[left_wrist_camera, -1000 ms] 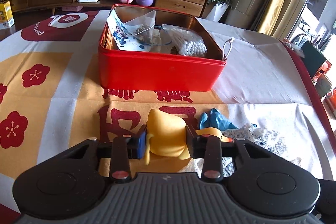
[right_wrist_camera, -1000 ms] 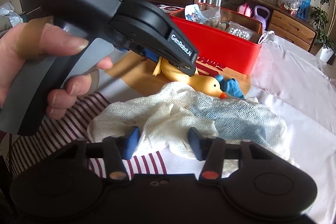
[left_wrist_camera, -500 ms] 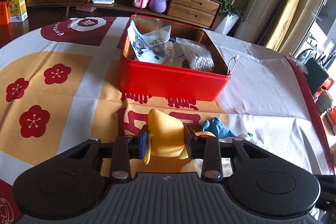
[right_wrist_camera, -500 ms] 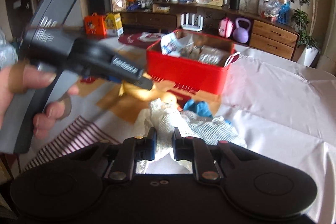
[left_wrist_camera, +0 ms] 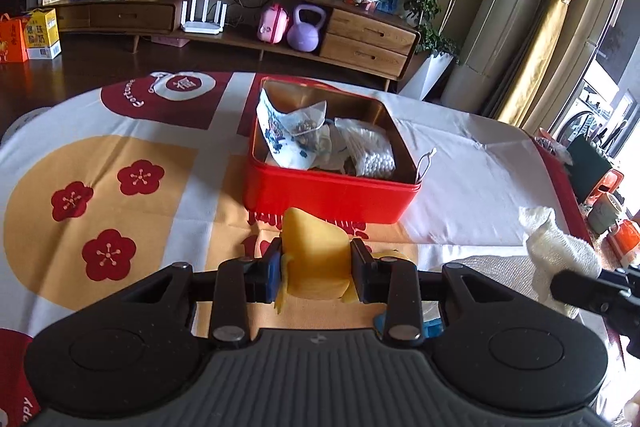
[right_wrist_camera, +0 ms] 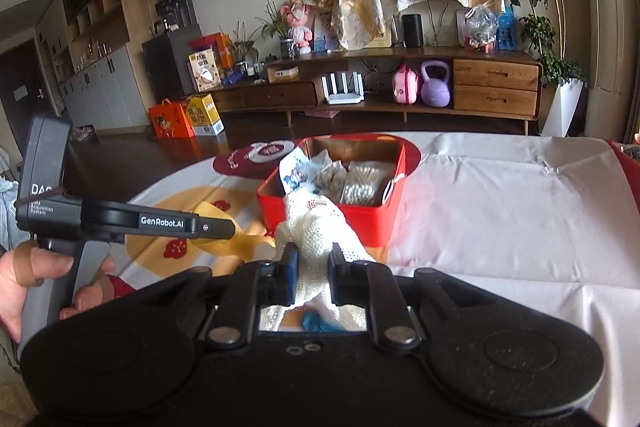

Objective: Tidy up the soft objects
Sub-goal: 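Lift the chicken and mesh cloth and carry both over the red tin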

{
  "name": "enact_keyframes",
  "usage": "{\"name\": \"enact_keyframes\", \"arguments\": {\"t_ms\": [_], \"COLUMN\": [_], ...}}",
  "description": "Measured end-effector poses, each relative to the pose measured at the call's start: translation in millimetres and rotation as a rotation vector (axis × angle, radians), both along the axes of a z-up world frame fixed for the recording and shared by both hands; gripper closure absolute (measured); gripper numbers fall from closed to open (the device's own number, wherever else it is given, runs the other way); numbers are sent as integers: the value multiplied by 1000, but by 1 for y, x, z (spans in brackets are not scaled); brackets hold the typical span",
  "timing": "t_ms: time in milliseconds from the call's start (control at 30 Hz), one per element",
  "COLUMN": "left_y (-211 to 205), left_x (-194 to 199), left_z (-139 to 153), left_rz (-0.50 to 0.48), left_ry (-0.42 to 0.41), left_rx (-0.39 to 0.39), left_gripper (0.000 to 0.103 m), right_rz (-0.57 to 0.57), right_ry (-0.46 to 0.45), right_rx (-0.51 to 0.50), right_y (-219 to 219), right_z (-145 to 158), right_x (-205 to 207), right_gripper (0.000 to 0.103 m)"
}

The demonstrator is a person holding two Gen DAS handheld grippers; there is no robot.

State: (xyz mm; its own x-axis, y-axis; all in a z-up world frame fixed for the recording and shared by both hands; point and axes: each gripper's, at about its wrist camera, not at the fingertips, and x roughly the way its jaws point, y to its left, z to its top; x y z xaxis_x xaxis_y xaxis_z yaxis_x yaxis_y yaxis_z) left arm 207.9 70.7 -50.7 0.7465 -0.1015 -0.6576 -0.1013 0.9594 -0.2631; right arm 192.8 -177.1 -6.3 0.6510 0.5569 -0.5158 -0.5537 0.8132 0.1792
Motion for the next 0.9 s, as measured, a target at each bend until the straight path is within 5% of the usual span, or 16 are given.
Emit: {"name": "enact_keyframes", "arguments": {"t_ms": [500, 900], "left_y": [3, 4], "left_x": [2, 31], "left_z": [55, 72], "left_rz": [-40, -74], "left_ry": [-86, -125], "left_rx": [29, 79], "left_gripper": [69, 69], "right_rz": [5, 10], "right_ry": [-53, -97], "right_rx": [55, 73], "right_y": [2, 19], "right_z": [53, 77], "right_x": [24, 72], "right_gripper": [89, 89]}}
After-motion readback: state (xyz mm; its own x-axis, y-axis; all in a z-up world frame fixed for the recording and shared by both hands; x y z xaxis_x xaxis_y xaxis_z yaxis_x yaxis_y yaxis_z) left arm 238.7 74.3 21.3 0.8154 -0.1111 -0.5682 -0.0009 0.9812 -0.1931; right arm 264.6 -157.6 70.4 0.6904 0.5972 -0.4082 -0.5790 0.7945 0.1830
